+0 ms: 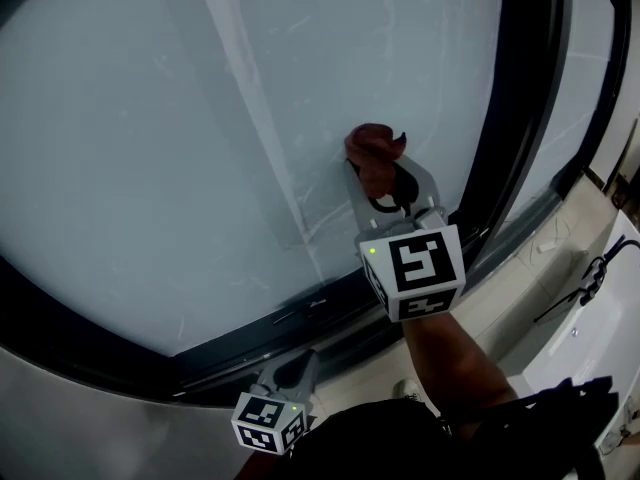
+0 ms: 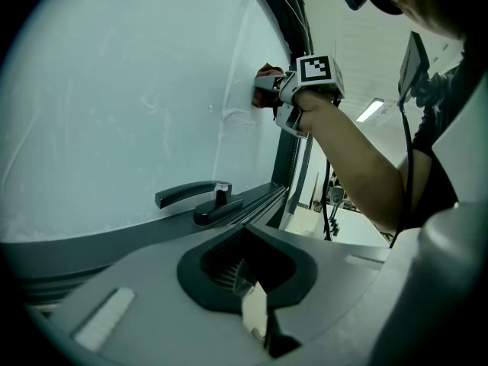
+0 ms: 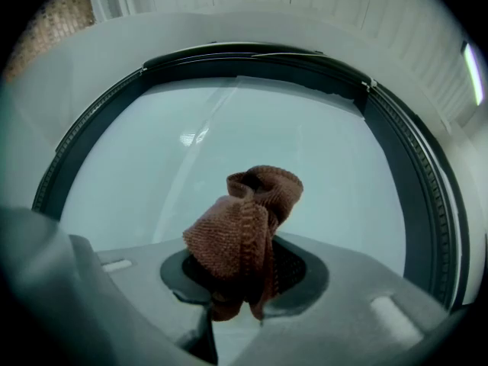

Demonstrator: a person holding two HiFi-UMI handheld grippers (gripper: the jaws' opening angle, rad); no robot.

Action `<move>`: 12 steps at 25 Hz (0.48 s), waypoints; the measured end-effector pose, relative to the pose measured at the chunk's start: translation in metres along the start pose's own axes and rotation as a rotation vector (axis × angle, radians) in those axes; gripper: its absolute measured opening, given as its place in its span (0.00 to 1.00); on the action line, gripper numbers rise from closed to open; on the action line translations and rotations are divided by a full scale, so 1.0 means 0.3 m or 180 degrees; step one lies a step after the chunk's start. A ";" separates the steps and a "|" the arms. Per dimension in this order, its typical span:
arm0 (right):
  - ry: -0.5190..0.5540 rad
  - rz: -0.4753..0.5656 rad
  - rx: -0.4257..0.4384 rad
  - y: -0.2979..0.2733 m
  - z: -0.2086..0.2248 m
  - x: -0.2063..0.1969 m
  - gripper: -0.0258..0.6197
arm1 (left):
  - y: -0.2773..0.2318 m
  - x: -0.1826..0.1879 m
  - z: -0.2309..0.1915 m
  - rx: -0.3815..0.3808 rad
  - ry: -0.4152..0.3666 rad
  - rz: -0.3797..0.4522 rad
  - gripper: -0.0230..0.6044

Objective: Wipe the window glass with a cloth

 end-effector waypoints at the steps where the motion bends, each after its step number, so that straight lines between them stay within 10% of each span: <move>1: 0.0007 0.0018 0.0029 0.000 -0.024 0.009 0.20 | 0.006 -0.001 -0.001 -0.0001 0.0000 0.0007 0.06; 12: 0.0054 0.0178 0.0287 -0.001 -0.205 0.068 0.20 | 0.047 -0.010 -0.021 0.0017 0.0028 0.0053 0.06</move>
Point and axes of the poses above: the fingertips, and each gripper's own axes: y backward along the fingers, z to its right, x out of its top, the point moved 2 cm from there along y, backward along the fingers
